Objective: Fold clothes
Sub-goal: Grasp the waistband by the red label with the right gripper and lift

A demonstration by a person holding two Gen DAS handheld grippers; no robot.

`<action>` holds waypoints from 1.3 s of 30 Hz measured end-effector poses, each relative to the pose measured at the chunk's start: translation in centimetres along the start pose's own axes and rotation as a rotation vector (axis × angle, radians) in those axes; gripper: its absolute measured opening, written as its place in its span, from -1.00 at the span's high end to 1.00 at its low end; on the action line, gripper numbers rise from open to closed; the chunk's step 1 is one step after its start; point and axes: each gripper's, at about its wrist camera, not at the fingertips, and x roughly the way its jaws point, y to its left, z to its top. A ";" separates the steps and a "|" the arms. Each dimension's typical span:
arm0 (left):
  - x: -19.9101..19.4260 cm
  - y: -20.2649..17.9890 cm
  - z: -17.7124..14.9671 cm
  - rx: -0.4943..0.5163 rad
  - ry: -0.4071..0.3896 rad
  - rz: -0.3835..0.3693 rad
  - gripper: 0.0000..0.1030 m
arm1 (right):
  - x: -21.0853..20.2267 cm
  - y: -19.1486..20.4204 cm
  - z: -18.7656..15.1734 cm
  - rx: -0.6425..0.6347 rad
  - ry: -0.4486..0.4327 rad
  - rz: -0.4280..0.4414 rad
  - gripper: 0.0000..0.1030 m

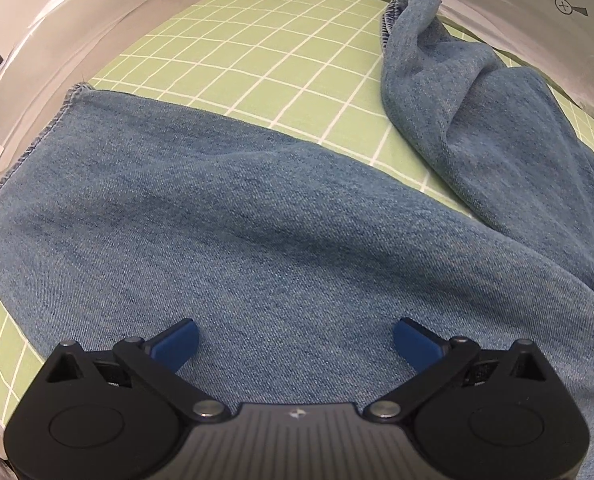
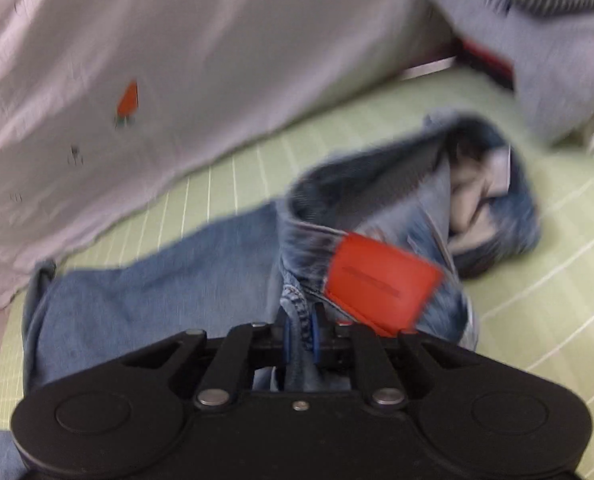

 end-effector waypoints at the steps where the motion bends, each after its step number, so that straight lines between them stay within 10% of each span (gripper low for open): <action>1: 0.0 0.0 -0.1 0.000 -0.007 0.000 -1.00 | 0.2 0.6 -0.7 -0.045 0.002 -0.023 0.78; 7: -0.3 -0.1 -0.7 -0.008 -0.045 0.002 -1.00 | -3.6 0.3 -0.8 -0.046 -0.016 0.013 0.21; 14: -0.3 0.1 -0.8 -0.012 -0.055 0.003 -1.00 | -9.6 -4.4 -1.3 0.148 -0.170 -0.030 -0.05; 22: -0.3 0.3 -0.8 -0.011 -0.058 0.003 -1.00 | -7.4 -10.3 -1.9 0.388 -0.106 -0.034 -0.09; 29: -0.3 0.3 -1.0 -0.014 -0.068 0.003 -1.00 | -5.7 -8.7 -1.0 0.320 -0.108 0.040 0.71; 39: -0.4 0.2 -1.1 -0.019 -0.075 0.006 -1.00 | -17.2 -9.5 -0.7 0.224 -0.404 -0.374 0.83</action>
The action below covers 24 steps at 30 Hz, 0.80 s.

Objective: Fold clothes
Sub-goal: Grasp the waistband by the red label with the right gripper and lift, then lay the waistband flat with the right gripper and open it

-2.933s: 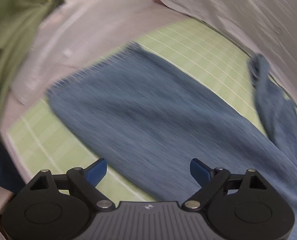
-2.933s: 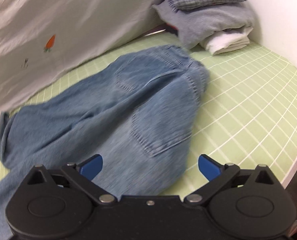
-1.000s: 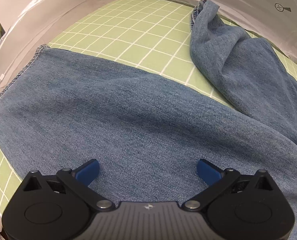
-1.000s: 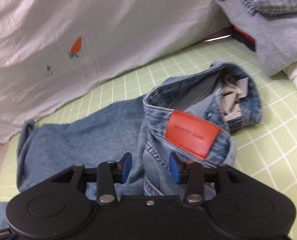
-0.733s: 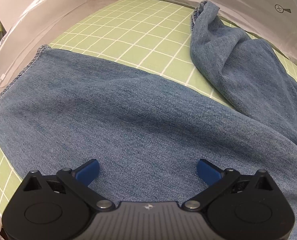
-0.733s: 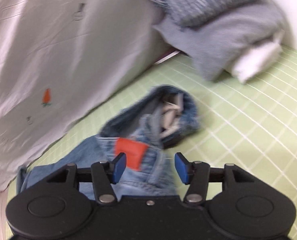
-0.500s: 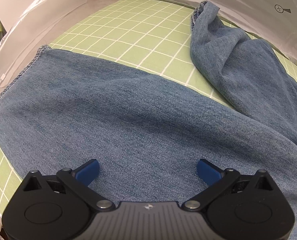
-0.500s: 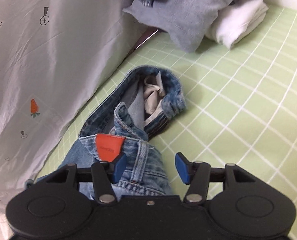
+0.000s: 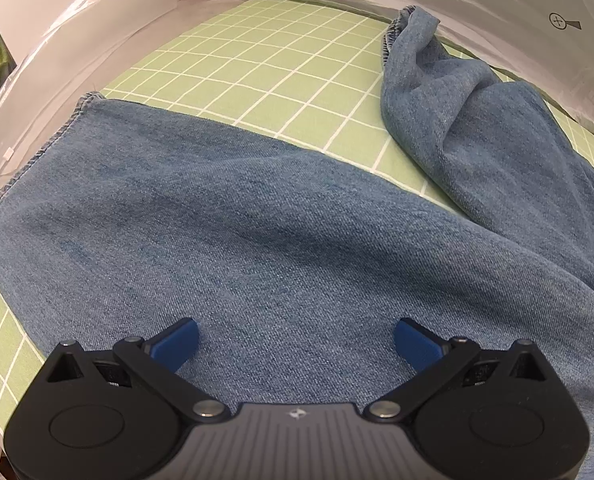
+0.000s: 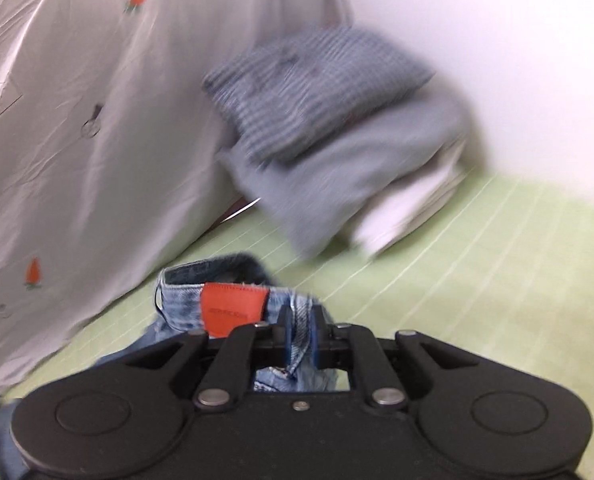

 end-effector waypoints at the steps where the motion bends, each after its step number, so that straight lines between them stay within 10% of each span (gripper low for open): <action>1: 0.0 0.0 0.0 0.000 0.000 0.000 -1.00 | -0.2 -0.7 0.0 -0.017 0.000 -0.036 0.83; 15: 0.0 0.1 0.1 -0.014 0.003 0.008 -1.00 | 3.1 -9.5 -5.7 0.349 0.282 -0.058 -0.10; 22: -0.3 0.1 -0.4 -0.014 0.003 0.007 -1.00 | 4.7 -8.4 -7.3 0.353 0.344 -0.011 -0.16; 24: -0.4 0.1 -0.5 -0.015 0.003 0.008 -1.00 | 5.0 -8.1 -7.5 0.334 0.345 0.012 0.25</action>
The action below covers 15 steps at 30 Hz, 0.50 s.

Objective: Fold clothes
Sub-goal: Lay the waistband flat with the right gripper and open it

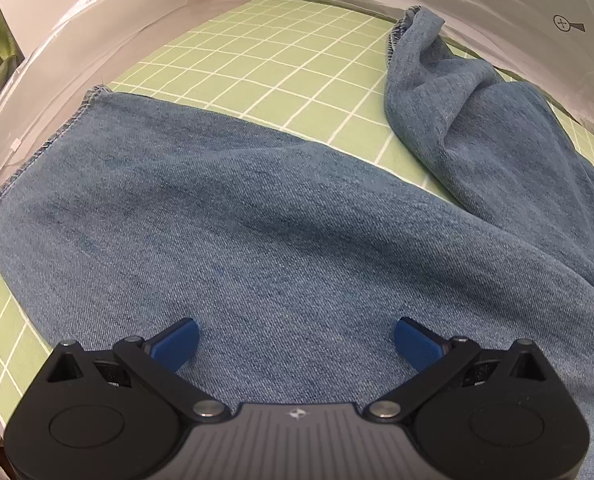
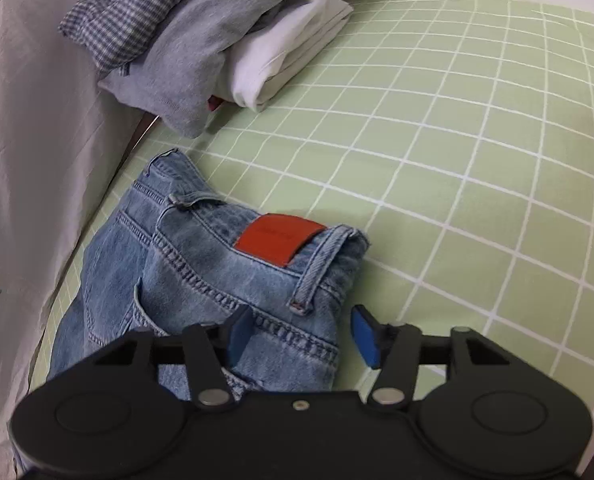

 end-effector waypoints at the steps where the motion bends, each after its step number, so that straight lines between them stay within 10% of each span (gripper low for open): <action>1: -0.1 0.0 -0.1 -0.002 0.000 0.001 -1.00 | 0.0 0.1 -0.1 -0.021 -0.002 -0.001 0.32; 5: -0.4 -0.1 -0.6 -0.011 -0.003 0.006 -1.00 | -0.7 0.1 -0.3 -0.107 -0.032 -0.022 0.76; 15: -2.7 -1.7 -4.9 0.054 -0.015 -0.023 -1.00 | -4.1 -5.5 0.2 -0.143 -0.067 -0.125 0.81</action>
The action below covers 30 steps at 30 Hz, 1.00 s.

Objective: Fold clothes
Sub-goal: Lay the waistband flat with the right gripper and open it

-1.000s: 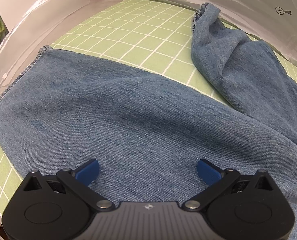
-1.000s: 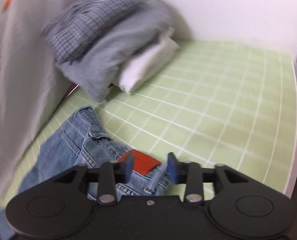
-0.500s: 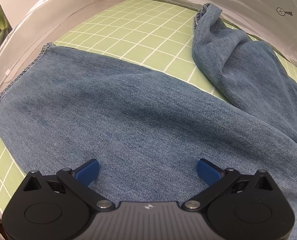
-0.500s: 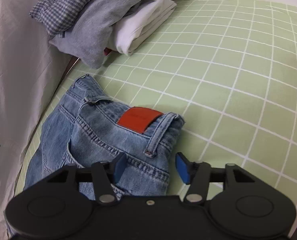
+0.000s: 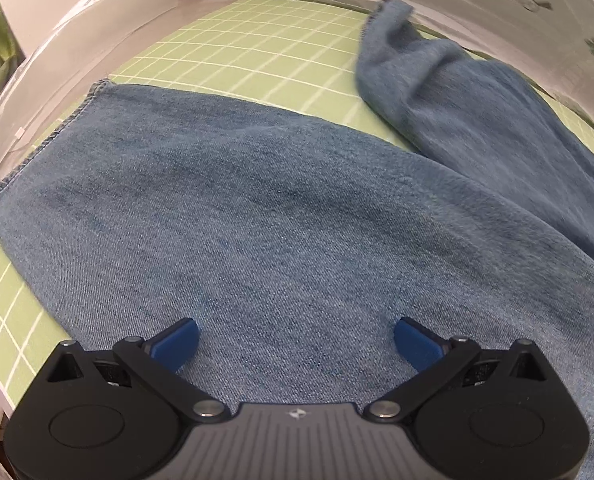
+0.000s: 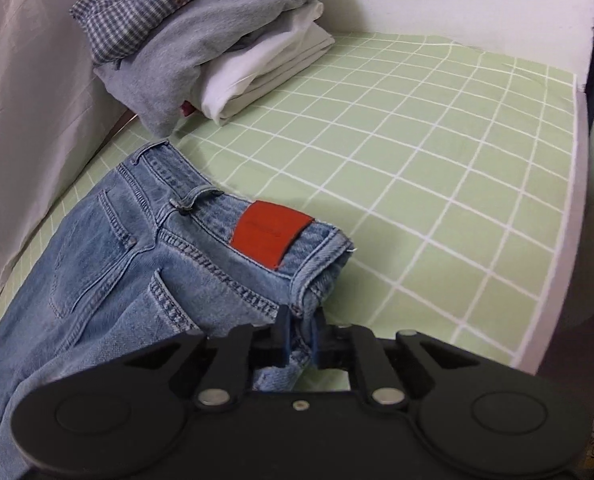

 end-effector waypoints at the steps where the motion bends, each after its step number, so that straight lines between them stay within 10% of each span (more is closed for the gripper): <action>1: -0.3 -0.2 -0.5 0.012 -0.001 -0.006 -1.00 | -0.1 -0.8 0.1 0.014 -0.002 -0.011 0.81; 10: -1.2 0.3 -1.3 0.086 0.035 -0.045 -1.00 | -0.2 0.7 1.1 -0.074 0.015 -0.144 0.50; 14: -1.2 0.3 -1.3 0.100 0.042 -0.052 -1.00 | -1.2 4.0 0.9 -0.190 -0.075 -0.227 -0.60; 19: -1.5 1.0 -0.8 0.152 0.073 -0.132 -1.00 | -1.3 8.1 -0.5 -0.306 -0.133 -0.234 -0.95; 30: -0.2 5.7 9.0 0.099 -0.033 -0.159 -1.00 | 2.4 15.9 -5.3 -0.312 -0.020 -0.222 -1.00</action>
